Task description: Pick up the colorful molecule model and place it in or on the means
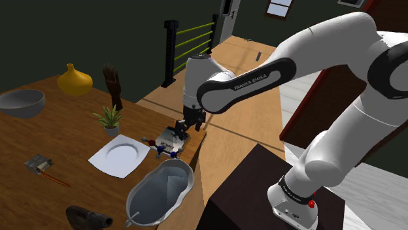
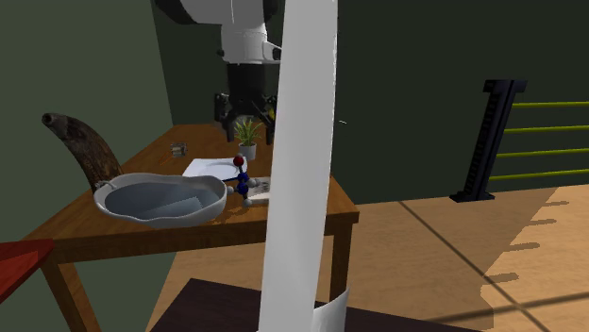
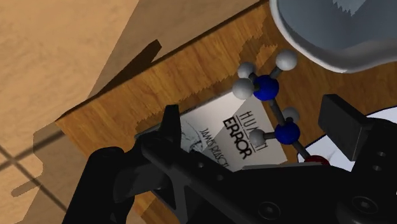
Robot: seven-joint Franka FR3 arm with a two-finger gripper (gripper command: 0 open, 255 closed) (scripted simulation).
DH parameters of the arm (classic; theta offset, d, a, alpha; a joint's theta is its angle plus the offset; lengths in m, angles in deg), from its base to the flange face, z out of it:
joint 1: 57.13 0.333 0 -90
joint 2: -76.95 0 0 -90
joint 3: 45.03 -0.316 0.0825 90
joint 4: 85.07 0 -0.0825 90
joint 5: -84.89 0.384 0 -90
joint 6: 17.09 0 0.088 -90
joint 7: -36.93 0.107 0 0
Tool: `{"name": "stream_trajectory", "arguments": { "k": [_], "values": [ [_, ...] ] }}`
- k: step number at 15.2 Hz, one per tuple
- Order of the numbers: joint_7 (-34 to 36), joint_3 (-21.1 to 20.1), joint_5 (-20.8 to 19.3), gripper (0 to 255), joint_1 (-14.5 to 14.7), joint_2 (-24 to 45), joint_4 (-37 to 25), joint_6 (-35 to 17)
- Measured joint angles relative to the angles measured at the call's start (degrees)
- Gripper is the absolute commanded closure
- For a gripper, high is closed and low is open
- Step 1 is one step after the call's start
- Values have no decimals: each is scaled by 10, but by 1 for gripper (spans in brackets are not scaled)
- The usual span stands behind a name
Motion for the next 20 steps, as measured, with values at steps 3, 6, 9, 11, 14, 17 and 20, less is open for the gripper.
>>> {"name": "stream_trajectory", "arguments": {
  "k": [3,6,9,11,14,17,20],
  "values": [
    [56,-7,-45,0,9,78,-48,-23],
    [107,-2,-89,0,26,151,-94,-41],
    [144,11,-126,0,46,222,-153,-47],
    [165,23,-146,0,61,268,-190,-51],
    [179,31,-160,0,72,298,-206,-63],
    [186,37,-169,0,78,316,-208,-79],
    [190,42,-175,0,81,329,-207,-92]
  ]
}}
